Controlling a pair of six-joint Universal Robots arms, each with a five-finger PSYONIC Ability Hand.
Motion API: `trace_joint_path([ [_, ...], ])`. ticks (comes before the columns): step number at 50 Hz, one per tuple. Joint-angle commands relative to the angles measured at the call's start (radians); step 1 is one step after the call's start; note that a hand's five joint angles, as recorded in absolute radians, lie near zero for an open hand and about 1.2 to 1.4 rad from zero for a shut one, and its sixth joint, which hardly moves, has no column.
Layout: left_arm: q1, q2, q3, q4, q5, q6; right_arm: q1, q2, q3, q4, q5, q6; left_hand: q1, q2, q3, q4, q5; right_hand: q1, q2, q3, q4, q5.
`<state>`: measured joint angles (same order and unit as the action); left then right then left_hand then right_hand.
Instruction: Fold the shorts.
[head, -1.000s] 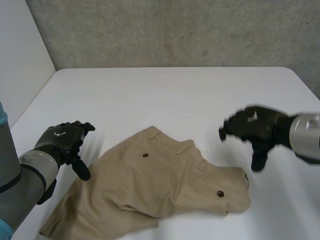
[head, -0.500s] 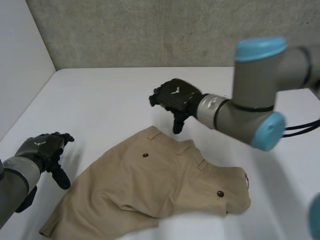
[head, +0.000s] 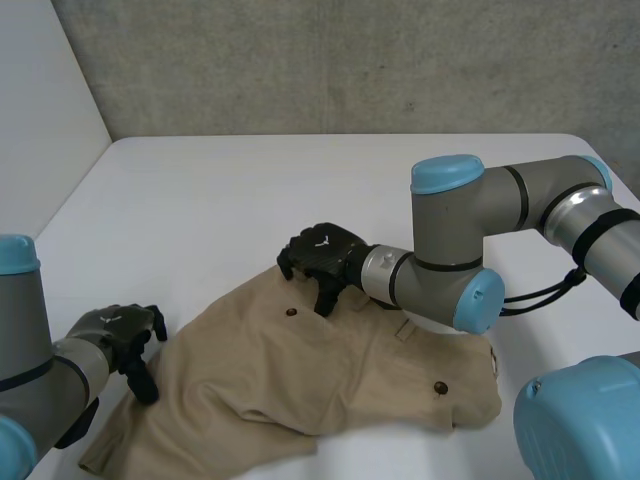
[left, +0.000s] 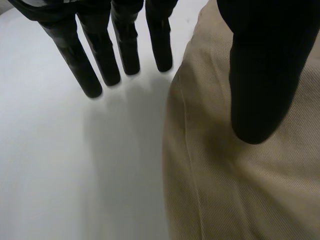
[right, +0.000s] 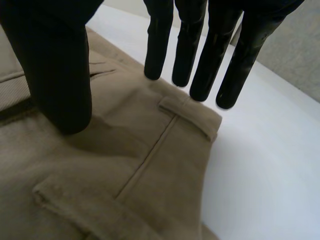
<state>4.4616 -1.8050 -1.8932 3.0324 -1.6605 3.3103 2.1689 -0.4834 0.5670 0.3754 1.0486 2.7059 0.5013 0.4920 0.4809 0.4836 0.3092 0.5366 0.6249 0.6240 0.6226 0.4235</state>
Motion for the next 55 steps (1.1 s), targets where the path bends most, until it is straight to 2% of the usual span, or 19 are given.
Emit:
trace_joint_path([
  [1,-0.012,-0.005,0.013,0.045,-0.001,0.002,0.0,0.012,0.013,-0.001,-0.001,-0.006,0.54,0.549,0.56,0.557,0.557,0.543,0.455,0.456,0.457,0.482],
  [3,-0.015,-0.008,0.016,0.052,-0.001,0.002,-0.001,0.012,0.011,-0.001,0.001,-0.008,0.628,0.637,0.648,0.645,0.645,0.757,0.669,0.67,0.671,0.696],
  [4,-0.019,-0.013,0.025,0.057,-0.001,0.002,-0.001,0.011,0.01,-0.001,0.005,-0.008,0.742,0.751,0.762,0.759,0.759,0.859,0.77,0.771,0.773,0.797],
  [7,-0.028,-0.03,0.051,0.057,-0.001,0.003,0.0,0.002,0.007,-0.007,0.027,-0.008,0.895,0.904,0.915,0.912,0.912,0.86,0.771,0.772,0.774,0.798],
  [13,-0.09,-0.033,0.195,0.06,-0.005,0.052,0.002,-0.044,0.004,-0.024,0.135,-0.05,0.895,0.904,0.915,0.913,0.913,0.86,0.771,0.772,0.774,0.798],
  [17,-0.114,-0.025,0.333,0.069,-0.008,0.103,0.002,-0.13,0.02,-0.096,0.204,-0.09,0.895,0.904,0.915,0.913,0.913,0.86,0.771,0.772,0.774,0.798],
  [19,-0.128,-0.022,0.394,0.079,-0.008,0.114,0.002,-0.164,0.031,-0.14,0.234,-0.084,0.895,0.904,0.915,0.913,0.913,0.86,0.771,0.772,0.774,0.798],
  [21,-0.163,-0.007,0.473,0.082,-0.013,0.124,0.002,-0.226,0.062,-0.208,0.289,-0.058,0.895,0.904,0.915,0.913,0.913,0.86,0.771,0.772,0.774,0.798],
  [24,-0.232,0.032,0.536,0.069,-0.013,0.124,-0.001,-0.294,0.114,-0.259,0.318,0.01,0.895,0.904,0.915,0.913,0.913,0.852,0.764,0.765,0.766,0.791],
  [25,-0.248,0.041,0.537,0.066,-0.013,0.124,-0.006,-0.331,0.151,-0.279,0.312,0.067,0.895,0.904,0.915,0.913,0.913,0.474,0.386,0.387,0.388,0.413],
  [27,-0.28,0.082,0.519,0.065,-0.015,0.123,-0.009,-0.357,0.18,-0.286,0.285,0.121,0.895,0.904,0.915,0.913,0.913,0.14,0.052,0.053,0.054,0.078],
  [31,-0.288,0.162,0.433,0.071,-0.015,0.126,-0.021,-0.376,0.214,-0.277,0.162,0.25,0.895,0.904,0.915,0.913,0.913,-0.104,-0.193,-0.192,-0.19,-0.166],
  [36,-0.289,0.259,0.341,0.075,-0.013,0.144,-0.053,-0.343,0.206,-0.219,0.045,0.31,0.895,0.904,0.915,0.913,0.913,-0.149,-0.237,-0.237,-0.235,-0.211],
  [42,-0.292,0.364,0.243,0.079,-0.012,0.173,-0.078,-0.261,0.153,-0.144,-0.027,0.316,0.895,0.904,0.915,0.913,0.913,-0.184,-0.273,-0.272,-0.27,-0.246],
  [49,-0.294,0.414,0.198,0.077,-0.013,0.178,-0.081,-0.163,0.11,-0.081,-0.11,0.298,0.895,0.904,0.915,0.913,0.913,-0.184,-0.273,-0.272,-0.27,-0.246],
  [55,-0.3,0.432,0.175,0.074,-0.013,0.18,-0.07,-0.084,0.039,-0.11,-0.099,0.287,0.895,0.904,0.915,0.913,0.913,-0.184,-0.273,-0.272,-0.27,-0.246],
])
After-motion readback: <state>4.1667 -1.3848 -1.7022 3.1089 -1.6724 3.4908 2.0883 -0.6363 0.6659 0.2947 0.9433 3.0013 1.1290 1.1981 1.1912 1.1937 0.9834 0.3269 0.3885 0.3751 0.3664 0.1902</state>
